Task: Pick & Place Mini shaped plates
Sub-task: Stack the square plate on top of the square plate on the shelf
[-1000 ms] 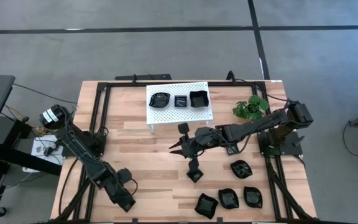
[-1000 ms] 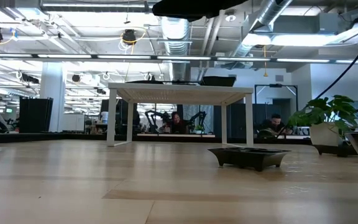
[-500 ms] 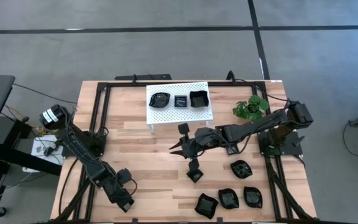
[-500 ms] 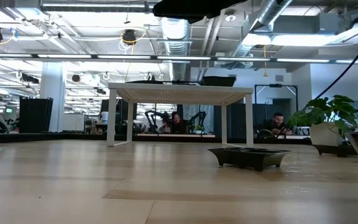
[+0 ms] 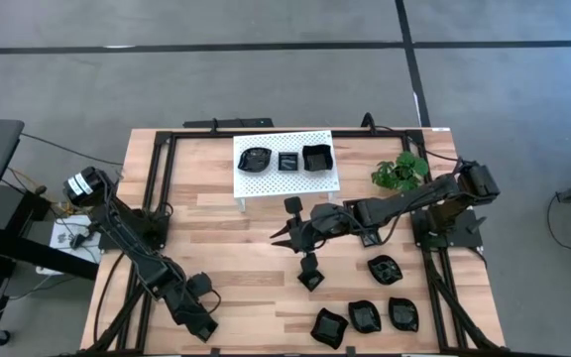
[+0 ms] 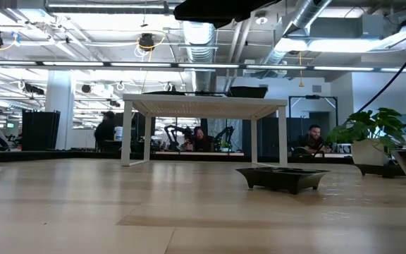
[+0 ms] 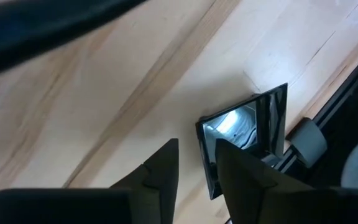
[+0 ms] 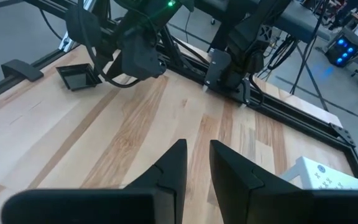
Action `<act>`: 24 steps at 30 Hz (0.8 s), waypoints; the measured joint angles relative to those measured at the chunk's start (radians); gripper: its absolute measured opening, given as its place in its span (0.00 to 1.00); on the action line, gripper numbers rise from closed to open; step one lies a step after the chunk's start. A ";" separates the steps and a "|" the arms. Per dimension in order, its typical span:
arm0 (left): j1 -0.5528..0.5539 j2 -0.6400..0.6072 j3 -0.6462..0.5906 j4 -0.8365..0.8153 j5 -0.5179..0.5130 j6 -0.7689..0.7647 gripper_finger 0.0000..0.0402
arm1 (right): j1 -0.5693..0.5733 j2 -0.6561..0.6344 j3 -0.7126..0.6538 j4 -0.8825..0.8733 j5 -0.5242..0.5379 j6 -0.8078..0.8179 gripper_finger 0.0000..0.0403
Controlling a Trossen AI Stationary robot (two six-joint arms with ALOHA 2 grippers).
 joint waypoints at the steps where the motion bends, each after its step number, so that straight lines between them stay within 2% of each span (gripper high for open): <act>1: 0.000 0.000 0.000 0.000 0.000 0.000 0.26 | 0.000 0.000 0.000 0.000 0.000 0.000 0.16; 14: -0.017 0.004 0.000 0.014 -0.039 -0.003 0.26 | 0.000 0.000 0.000 -0.018 0.000 0.000 0.16; 24: -0.040 0.069 0.003 0.073 -0.057 0.001 0.26 | 0.000 0.000 0.000 -0.019 0.000 0.000 0.16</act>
